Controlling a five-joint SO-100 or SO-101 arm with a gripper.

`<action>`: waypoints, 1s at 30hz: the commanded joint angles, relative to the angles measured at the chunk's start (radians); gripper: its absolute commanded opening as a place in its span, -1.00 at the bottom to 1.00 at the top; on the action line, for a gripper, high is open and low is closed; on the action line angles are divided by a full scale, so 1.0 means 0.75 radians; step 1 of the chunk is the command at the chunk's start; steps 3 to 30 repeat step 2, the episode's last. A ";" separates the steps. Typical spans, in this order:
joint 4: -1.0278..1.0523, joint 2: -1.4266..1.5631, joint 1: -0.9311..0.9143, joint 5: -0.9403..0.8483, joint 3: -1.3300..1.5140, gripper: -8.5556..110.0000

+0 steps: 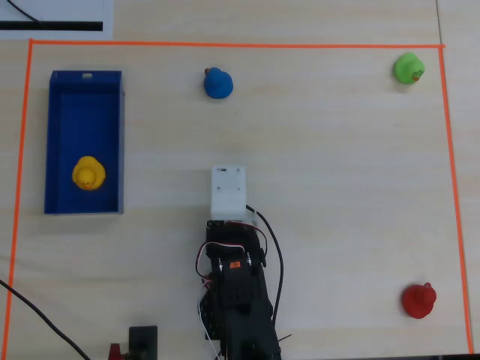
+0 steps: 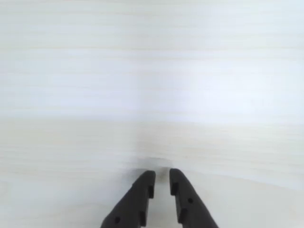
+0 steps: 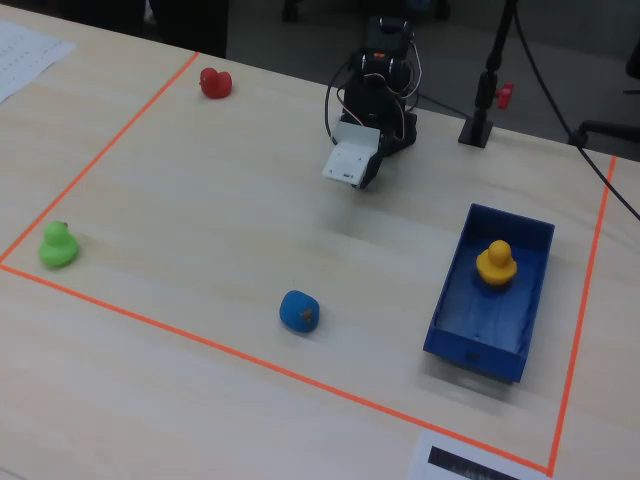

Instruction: Grasp yellow duck and put it into box.

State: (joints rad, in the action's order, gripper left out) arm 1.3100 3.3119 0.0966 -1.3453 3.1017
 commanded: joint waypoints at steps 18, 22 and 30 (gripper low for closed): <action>0.020 -0.002 -0.004 0.002 -0.004 -0.85; 0.020 -0.002 -0.004 0.002 -0.004 -0.85; 0.020 -0.002 -0.004 0.002 -0.004 -0.85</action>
